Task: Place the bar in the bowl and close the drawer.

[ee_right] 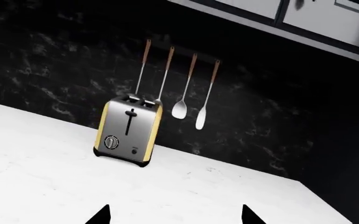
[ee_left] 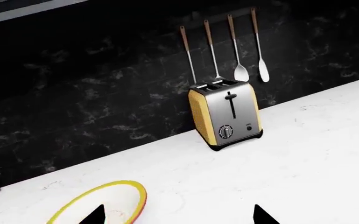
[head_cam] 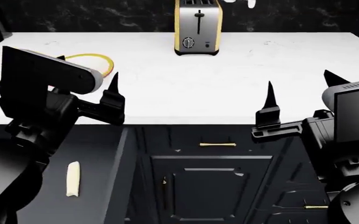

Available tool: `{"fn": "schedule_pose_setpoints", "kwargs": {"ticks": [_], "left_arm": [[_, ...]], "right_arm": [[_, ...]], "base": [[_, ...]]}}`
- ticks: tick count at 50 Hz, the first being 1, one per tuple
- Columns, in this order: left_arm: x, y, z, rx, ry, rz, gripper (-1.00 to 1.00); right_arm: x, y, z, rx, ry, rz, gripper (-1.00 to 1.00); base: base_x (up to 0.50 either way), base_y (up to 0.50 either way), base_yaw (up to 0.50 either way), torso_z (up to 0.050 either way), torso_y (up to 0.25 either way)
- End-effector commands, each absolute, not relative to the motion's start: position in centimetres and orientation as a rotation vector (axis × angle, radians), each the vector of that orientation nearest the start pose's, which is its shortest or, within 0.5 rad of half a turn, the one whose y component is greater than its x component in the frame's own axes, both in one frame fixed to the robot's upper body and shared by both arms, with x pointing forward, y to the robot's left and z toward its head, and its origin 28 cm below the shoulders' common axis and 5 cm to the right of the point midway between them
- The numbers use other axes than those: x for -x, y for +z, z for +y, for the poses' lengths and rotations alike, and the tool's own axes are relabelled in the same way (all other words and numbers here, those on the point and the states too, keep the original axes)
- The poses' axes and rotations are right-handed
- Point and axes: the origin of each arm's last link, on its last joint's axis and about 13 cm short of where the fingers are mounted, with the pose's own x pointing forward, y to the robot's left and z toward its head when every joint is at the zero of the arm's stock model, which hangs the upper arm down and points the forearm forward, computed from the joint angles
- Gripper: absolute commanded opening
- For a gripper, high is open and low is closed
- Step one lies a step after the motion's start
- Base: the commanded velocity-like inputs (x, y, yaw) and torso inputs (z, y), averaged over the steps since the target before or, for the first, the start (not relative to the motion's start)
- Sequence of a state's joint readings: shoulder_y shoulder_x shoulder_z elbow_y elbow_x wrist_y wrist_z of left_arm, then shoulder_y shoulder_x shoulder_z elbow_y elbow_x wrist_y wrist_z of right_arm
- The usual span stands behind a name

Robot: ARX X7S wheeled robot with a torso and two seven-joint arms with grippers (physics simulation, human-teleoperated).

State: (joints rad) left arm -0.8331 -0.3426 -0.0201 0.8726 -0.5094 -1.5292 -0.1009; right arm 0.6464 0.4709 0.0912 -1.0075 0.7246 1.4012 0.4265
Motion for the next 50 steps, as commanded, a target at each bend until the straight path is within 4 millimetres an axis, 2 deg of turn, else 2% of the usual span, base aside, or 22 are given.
{"fn": "schedule_pose_setpoints", "kwargs": {"ticks": [1, 31, 36, 40, 45, 50], "left_arm": [[-22.6, 26.1, 23.9, -0.256, -0.157, -0.13, 1.0], [-22.6, 25.5, 24.1, -0.249, -0.152, -0.118, 1.0], [-22.5, 25.3, 24.3, -0.265, -0.164, -0.115, 1.0], [-22.4, 25.1, 25.0, -0.276, -0.177, -0.092, 1.0], [-22.5, 24.6, 26.9, -0.296, -0.211, -0.036, 1.0], [-21.1, 24.0, 28.1, -0.34, -0.33, 0.085, 1.0]], "right_arm": [[-19.6, 23.9, -13.6, 0.286, -0.027, -0.209, 1.0], [-19.7, 23.9, -13.7, 0.271, -0.036, -0.209, 1.0], [-19.8, 23.8, -13.8, 0.251, -0.042, -0.202, 1.0], [-19.8, 23.6, -13.8, 0.245, -0.041, -0.198, 1.0], [-20.0, 23.2, -13.9, 0.236, -0.04, -0.19, 1.0], [-20.2, 22.9, -13.9, 0.23, -0.045, -0.182, 1.0]], "base": [[0.0, 0.5, 0.0, 0.05, 0.037], [0.0, 0.5, 0.0, 0.05, 0.037], [0.0, 0.0, 0.0, 0.017, 0.007], [0.0, 0.0, 0.0, 0.0, 0.0], [0.0, 0.0, 0.0, 0.0, 0.0], [0.0, 0.0, 0.0, 0.0, 0.0]]}}
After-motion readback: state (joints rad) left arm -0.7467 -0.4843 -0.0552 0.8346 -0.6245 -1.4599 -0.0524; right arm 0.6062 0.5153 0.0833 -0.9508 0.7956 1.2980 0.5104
